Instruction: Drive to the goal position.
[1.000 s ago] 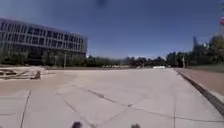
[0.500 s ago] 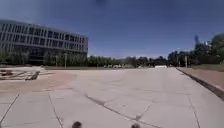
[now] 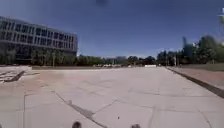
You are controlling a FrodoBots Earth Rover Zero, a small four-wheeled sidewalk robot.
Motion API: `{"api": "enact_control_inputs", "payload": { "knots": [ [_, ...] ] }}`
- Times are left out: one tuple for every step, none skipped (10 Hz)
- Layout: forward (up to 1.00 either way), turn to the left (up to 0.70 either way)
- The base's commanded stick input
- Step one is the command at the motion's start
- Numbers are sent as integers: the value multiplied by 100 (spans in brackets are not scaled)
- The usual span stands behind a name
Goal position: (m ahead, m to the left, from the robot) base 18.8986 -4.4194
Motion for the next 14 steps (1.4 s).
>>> {"api": "enact_control_inputs", "payload": {
  "knots": [
    [85, -30],
    [85, -30],
    [85, -30],
    [85, -30],
    [85, -30],
    [85, -30],
    [85, -30],
    [85, -30],
    [85, -5],
    [85, 4],
    [85, 4],
    [85, 4],
    [85, 4],
    [85, 4]
  ]
}}
